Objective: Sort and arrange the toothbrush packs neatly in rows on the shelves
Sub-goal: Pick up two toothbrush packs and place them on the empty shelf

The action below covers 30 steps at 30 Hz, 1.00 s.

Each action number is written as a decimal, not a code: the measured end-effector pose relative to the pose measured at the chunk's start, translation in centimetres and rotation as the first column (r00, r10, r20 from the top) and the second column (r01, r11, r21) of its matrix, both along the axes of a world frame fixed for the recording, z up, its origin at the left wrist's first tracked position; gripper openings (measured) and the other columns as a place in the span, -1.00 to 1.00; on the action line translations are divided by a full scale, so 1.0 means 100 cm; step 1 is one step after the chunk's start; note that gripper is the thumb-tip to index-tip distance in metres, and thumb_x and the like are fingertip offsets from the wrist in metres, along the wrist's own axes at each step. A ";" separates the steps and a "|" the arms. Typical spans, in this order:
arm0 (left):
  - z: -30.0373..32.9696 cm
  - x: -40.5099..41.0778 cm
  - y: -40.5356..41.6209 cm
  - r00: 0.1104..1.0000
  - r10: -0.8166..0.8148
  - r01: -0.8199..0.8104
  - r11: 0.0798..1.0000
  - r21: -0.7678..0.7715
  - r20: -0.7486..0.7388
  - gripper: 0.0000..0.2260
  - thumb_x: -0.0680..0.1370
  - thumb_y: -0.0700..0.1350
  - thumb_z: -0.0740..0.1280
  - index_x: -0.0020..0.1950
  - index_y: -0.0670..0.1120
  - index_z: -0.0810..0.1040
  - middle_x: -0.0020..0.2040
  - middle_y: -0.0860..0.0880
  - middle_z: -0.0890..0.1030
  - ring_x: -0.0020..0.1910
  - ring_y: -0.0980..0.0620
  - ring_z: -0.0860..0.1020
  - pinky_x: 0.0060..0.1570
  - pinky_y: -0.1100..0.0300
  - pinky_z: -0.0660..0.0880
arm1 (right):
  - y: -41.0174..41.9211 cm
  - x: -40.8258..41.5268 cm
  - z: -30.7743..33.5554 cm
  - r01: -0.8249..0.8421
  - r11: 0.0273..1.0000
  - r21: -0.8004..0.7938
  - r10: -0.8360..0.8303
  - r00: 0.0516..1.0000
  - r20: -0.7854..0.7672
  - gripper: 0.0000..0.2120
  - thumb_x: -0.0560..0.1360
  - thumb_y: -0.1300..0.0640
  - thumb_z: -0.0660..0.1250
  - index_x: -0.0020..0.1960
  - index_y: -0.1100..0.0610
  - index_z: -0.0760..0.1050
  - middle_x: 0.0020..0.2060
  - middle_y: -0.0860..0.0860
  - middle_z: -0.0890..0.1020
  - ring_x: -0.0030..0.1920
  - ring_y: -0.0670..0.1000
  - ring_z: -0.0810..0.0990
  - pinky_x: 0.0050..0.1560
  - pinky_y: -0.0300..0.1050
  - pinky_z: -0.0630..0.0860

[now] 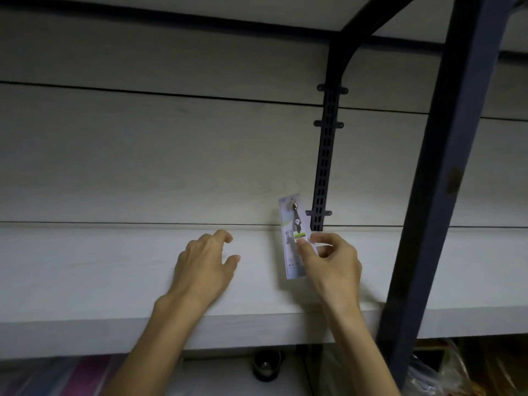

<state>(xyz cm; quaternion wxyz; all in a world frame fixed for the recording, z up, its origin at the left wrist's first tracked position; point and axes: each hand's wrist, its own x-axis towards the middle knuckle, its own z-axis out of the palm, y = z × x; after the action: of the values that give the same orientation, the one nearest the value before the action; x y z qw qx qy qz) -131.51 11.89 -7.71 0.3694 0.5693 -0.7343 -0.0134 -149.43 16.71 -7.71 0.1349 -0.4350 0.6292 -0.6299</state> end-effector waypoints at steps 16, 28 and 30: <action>0.009 0.096 -0.013 0.995 -0.100 0.099 0.994 0.042 0.020 -0.69 0.51 0.14 0.30 0.22 0.12 0.44 0.08 0.11 0.54 0.08 0.06 0.43 -0.02 0.20 0.32 | -0.027 0.091 -0.007 0.101 0.975 0.197 -0.052 0.969 -0.241 -0.87 0.47 -0.02 0.35 -0.07 0.02 0.53 -0.14 0.02 0.62 -0.11 0.06 0.59 -0.07 -0.05 0.54; 0.004 0.136 -0.017 0.983 -0.177 0.175 0.984 0.043 0.039 -0.69 0.52 0.14 0.28 0.24 0.13 0.43 0.11 0.10 0.54 0.14 0.06 0.46 0.03 0.19 0.35 | -0.041 0.106 -0.008 0.309 0.890 0.336 -0.096 0.845 -0.526 -0.78 0.49 -0.06 0.29 0.04 0.02 0.59 -0.06 0.07 0.65 0.02 0.15 0.56 -0.05 -0.05 0.51; 0.006 0.140 -0.017 0.986 -0.165 0.163 0.986 0.036 0.039 -0.69 0.52 0.14 0.28 0.24 0.13 0.43 0.11 0.10 0.54 0.15 0.05 0.46 0.03 0.19 0.34 | -0.039 0.108 -0.005 0.336 0.887 0.316 -0.110 0.819 -0.563 -0.79 0.49 -0.02 0.30 0.03 0.04 0.61 -0.05 0.08 0.66 0.04 0.17 0.55 -0.03 -0.03 0.52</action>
<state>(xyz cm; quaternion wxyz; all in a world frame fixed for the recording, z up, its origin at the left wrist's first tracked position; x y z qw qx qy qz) -117.52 10.18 -7.11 0.3422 0.5131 -0.7859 -0.0440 -138.64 12.80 -8.22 -0.0340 -0.4760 0.8044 -0.3538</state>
